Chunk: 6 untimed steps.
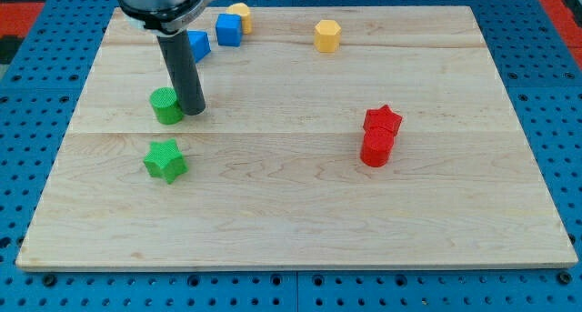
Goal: Move the red circle to the bottom of the green star
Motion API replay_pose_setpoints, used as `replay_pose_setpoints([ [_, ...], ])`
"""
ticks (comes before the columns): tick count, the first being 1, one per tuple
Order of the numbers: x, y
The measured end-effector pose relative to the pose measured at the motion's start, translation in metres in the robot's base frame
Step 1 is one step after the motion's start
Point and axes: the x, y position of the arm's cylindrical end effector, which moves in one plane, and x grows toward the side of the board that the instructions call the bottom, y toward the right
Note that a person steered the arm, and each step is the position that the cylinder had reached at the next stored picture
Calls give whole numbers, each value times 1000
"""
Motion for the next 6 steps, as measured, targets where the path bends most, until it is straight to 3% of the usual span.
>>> replay_pose_setpoints([
  [1,-3,47],
  [4,-9,273],
  [5,7,304],
  [6,46,280],
])
